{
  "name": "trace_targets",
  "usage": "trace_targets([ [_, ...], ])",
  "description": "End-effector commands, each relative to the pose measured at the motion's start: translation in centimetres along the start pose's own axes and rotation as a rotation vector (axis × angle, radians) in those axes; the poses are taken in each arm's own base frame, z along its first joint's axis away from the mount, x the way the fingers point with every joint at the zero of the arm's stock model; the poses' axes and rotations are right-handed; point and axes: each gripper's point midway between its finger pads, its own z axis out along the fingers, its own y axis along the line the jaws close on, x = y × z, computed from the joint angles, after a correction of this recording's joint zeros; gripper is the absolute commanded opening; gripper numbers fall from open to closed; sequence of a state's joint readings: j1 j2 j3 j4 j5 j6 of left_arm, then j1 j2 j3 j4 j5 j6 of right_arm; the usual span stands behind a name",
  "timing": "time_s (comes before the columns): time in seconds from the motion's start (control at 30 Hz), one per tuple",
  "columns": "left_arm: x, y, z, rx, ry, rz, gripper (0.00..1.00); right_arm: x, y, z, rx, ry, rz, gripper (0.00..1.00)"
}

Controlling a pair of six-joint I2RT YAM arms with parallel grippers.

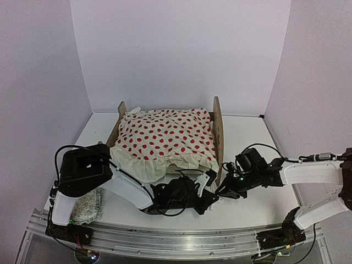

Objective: Set up the pet bed
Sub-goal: Cross the right ropes of the mattress closest to the robot.

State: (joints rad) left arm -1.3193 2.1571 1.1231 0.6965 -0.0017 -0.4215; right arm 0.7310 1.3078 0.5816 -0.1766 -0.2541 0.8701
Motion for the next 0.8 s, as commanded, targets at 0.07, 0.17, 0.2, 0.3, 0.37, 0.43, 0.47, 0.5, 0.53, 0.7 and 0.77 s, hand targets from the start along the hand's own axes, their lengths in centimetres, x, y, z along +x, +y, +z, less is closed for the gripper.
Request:
trace_targets([
  [0.07,-5.1,-2.8,-1.4,0.101,-0.149,-0.016,0.05,0.6,-0.2,0.2,-0.028,0.003,0.034,0.09],
  [0.17,-5.1,-3.0,-1.4,0.111,-0.152,-0.016,0.06,0.5,-0.2,0.3,-0.040,-0.001,0.039,0.02],
  [0.2,-5.1,-3.0,-1.4,0.113,-0.153,-0.015,0.07,0.5,-0.1,0.3,-0.043,-0.005,0.036,0.00],
  [0.3,-5.2,-3.0,-1.5,0.107,-0.155,-0.016,0.25,0.2,0.3,0.0,-0.053,-0.017,0.019,0.00],
  [0.37,-5.2,-2.7,-1.7,0.086,-0.148,-0.022,0.38,0.1,0.5,-0.1,-0.055,-0.024,0.001,0.00],
  [0.43,-5.1,-1.9,-2.1,0.038,-0.135,-0.034,0.48,0.1,0.3,-0.3,-0.029,-0.014,-0.016,0.00],
  [0.47,-4.9,-1.5,-2.3,0.015,-0.120,-0.041,0.51,0.2,0.1,-0.4,-0.008,-0.006,-0.026,0.00],
  [0.5,-4.9,-1.2,-2.5,-0.008,-0.109,-0.043,0.53,0.2,0.0,-0.4,0.010,0.004,-0.037,0.00],
  [0.53,-4.8,-0.9,-2.7,-0.032,-0.096,-0.044,0.55,0.2,-0.1,-0.5,0.028,0.014,-0.053,0.00],
  [0.7,-3.6,1.5,-3.7,-0.172,-0.026,-0.055,0.54,-0.2,0.5,-1.9,0.133,0.075,-0.181,0.00],
  [0.77,-3.4,2.5,-4.1,-0.240,-0.001,-0.041,0.51,-0.2,0.8,-2.5,0.167,0.115,-0.224,0.00],
])
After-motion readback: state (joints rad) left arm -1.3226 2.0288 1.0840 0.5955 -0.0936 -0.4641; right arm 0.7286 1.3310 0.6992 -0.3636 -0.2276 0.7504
